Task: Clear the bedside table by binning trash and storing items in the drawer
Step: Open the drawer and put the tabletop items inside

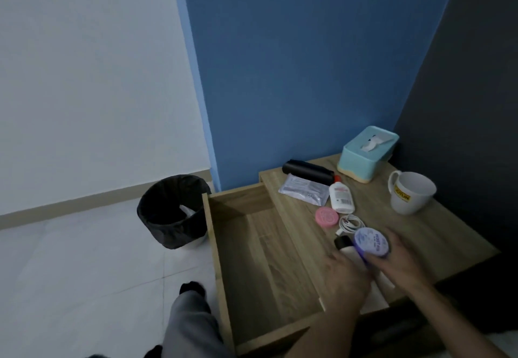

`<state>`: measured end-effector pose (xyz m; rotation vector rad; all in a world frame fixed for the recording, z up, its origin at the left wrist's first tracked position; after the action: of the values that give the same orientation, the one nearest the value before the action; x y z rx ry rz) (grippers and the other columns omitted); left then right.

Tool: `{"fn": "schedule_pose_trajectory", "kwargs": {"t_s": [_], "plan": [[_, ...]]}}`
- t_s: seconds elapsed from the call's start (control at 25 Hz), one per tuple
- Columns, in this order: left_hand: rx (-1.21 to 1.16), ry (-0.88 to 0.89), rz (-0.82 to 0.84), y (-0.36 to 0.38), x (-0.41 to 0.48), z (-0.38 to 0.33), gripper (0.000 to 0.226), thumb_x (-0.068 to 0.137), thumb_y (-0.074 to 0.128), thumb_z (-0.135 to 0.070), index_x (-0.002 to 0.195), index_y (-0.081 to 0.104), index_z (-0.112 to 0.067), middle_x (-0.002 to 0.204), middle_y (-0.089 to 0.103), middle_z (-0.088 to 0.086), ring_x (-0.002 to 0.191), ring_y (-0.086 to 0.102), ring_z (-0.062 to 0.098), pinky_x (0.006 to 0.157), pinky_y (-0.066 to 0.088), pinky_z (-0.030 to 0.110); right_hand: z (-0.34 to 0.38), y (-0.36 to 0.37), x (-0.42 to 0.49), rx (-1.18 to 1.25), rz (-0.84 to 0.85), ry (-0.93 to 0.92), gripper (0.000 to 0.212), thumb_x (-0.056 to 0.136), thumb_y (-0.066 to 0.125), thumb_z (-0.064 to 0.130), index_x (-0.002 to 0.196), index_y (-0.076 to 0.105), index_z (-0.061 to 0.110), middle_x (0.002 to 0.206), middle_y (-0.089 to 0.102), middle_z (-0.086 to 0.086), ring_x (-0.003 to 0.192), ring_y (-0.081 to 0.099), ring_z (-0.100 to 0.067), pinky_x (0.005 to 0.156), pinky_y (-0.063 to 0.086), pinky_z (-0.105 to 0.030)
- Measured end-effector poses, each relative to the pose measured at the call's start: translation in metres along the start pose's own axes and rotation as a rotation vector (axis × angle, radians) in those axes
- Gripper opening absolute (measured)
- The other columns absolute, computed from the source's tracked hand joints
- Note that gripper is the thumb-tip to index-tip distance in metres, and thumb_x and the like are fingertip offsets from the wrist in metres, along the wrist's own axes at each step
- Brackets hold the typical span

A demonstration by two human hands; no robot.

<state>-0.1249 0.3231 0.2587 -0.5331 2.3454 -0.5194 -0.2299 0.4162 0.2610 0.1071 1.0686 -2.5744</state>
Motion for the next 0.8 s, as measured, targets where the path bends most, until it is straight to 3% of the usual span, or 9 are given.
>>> {"fn": "schedule_pose_trajectory", "kwargs": {"t_s": [0.12,0.24,0.36,0.44,0.52,0.64,0.8], "plan": [[-0.021,0.024,-0.088,0.003,0.007,0.001,0.06,0.083,0.062,-0.039,0.13,0.045,-0.006,0.131,0.051,0.014,0.119,0.057,0.028,0.097,0.047,0.032,-0.001,0.012,0.011,-0.018,0.028,-0.027,0.077,0.061,0.082,0.01,0.128,0.044,0.006,0.124,0.058,-0.018,0.114,0.052,-0.034,0.095,0.043,-0.043],[-0.013,0.067,-0.415,-0.015,0.016,0.005,0.048,0.067,0.077,-0.039,0.103,0.067,-0.007,0.1,0.071,0.011,0.092,0.071,0.021,0.075,0.054,0.021,0.001,0.014,0.016,-0.012,0.022,-0.044,0.079,0.059,0.083,0.007,0.127,0.044,0.006,0.122,0.058,-0.018,0.111,0.053,-0.033,0.091,0.044,-0.039],[-0.175,-0.038,-0.164,-0.006,0.028,0.009,0.035,0.083,0.064,-0.021,0.115,0.06,-0.01,0.121,0.063,0.013,0.114,0.061,0.03,0.084,0.045,0.026,0.002,0.013,0.02,0.013,0.022,-0.055,0.076,0.061,0.081,0.006,0.127,0.044,0.006,0.119,0.058,-0.017,0.11,0.053,-0.032,0.085,0.042,-0.035],[-0.154,-0.026,-0.121,-0.005,0.038,0.011,0.021,0.083,0.062,-0.021,0.103,0.059,-0.016,0.115,0.065,0.013,0.112,0.061,0.031,0.08,0.042,0.024,0.002,0.013,0.02,0.022,0.008,-0.053,0.073,0.061,0.081,0.009,0.125,0.045,0.009,0.118,0.059,-0.015,0.108,0.053,-0.03,0.084,0.043,-0.034],[-0.161,-0.02,-0.144,-0.006,0.043,0.014,0.011,0.083,0.063,-0.029,0.089,0.059,-0.02,0.1,0.065,0.008,0.107,0.065,0.03,0.082,0.052,0.027,0.003,0.012,0.014,0.011,-0.015,-0.067,0.073,0.06,0.082,0.014,0.123,0.046,0.011,0.118,0.059,-0.012,0.107,0.054,-0.027,0.083,0.044,-0.032],[-0.113,-0.017,-0.133,-0.006,0.051,0.017,0.029,0.083,0.064,-0.035,0.1,0.064,-0.011,0.109,0.068,0.013,0.108,0.065,0.03,0.087,0.051,0.032,0.003,0.003,0.008,0.0,-0.066,-0.085,0.072,0.061,0.081,0.013,0.123,0.045,0.012,0.12,0.055,-0.01,0.112,0.052,-0.026,0.085,0.04,-0.027],[-0.093,-0.004,-0.092,-0.03,0.05,0.026,0.031,0.081,0.066,-0.024,0.106,0.059,-0.008,0.118,0.066,0.017,0.11,0.063,0.03,0.087,0.05,0.032,0.013,-0.01,0.0,-0.026,-0.084,-0.158,0.075,0.061,0.081,0.013,0.126,0.044,0.013,0.123,0.051,-0.009,0.114,0.048,-0.024,0.085,0.036,-0.024]]}}
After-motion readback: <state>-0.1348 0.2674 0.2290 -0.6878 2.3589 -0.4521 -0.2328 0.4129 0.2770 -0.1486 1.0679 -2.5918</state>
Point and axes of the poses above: each hand's wrist, its own x-axis towards the middle knuckle, its own y-axis out of the palm, z = x × y, the point moved 5 cm from there along x, towards the middle knuckle
